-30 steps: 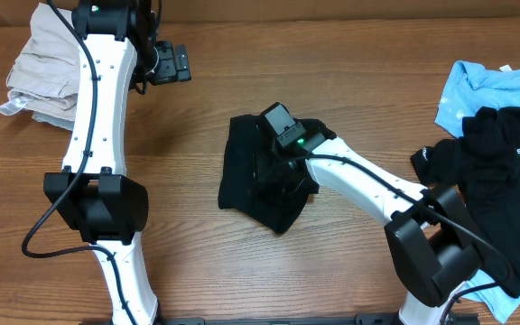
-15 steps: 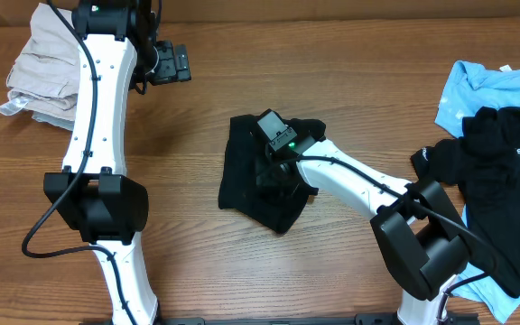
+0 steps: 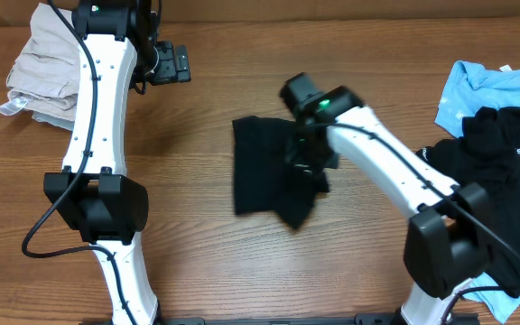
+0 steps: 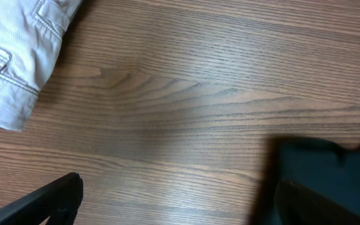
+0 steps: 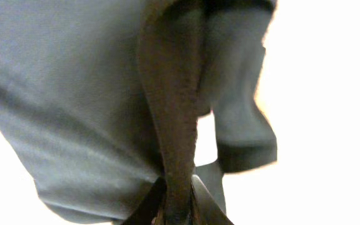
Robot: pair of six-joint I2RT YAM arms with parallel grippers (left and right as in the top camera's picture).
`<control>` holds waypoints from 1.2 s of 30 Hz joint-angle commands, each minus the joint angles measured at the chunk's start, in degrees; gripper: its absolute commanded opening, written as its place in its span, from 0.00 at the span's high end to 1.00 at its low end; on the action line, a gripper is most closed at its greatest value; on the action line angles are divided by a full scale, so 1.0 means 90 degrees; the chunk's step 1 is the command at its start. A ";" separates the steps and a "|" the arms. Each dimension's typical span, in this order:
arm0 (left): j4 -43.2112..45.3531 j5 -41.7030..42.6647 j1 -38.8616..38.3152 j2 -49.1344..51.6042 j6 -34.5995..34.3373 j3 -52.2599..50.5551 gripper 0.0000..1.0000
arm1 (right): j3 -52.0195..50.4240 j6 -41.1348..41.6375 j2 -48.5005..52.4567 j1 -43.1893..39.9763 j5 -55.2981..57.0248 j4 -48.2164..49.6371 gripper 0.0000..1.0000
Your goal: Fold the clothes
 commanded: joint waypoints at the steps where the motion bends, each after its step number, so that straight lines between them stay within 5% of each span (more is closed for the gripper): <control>1: 0.0024 0.0051 -0.0058 -0.0007 0.0202 -0.0044 0.00 | -0.0085 -0.0005 -0.0175 -0.0350 0.0066 -0.0301 0.87; 5: 0.0032 0.0053 -0.0058 -0.0007 0.0199 -0.0044 0.00 | -0.0602 -0.0005 -0.0175 -0.0554 0.0058 -0.0306 0.77; 7: 0.0041 0.0058 -0.0061 -0.0007 0.0197 -0.0044 0.00 | -0.0896 -0.0005 -0.0175 -0.0559 0.0058 -0.0136 0.48; 9: 0.0039 0.0080 -0.0061 -0.0007 0.0197 -0.0044 0.00 | -0.1022 -0.0017 -0.0175 -0.0571 0.0068 -0.0032 0.39; 18: -0.0265 0.1639 -0.0440 -0.0007 0.0979 -0.0644 0.00 | 0.0134 -0.0444 -0.0372 -0.1311 0.0102 -0.0270 0.36; 23: -0.0182 0.2329 -0.1190 -0.0007 0.1443 -0.1542 0.00 | 0.1224 -0.1008 -0.0525 -0.2067 -0.0160 -0.0775 0.21; 28: 0.0255 0.2637 -0.2113 -0.0007 0.1481 -0.2509 0.05 | 0.1649 -0.1273 -0.0534 -0.2628 -0.0158 -0.1083 0.17; 33: 0.1103 0.3157 -0.2863 -0.0007 0.1353 -0.3203 0.18 | 0.1605 -0.1389 -0.0532 -0.2868 -0.0153 -0.1132 0.16; 36: 0.1605 0.3077 -0.3094 -0.0007 0.1044 -0.3594 0.40 | 0.1605 -0.1392 -0.0532 -0.2897 -0.0151 -0.1122 0.16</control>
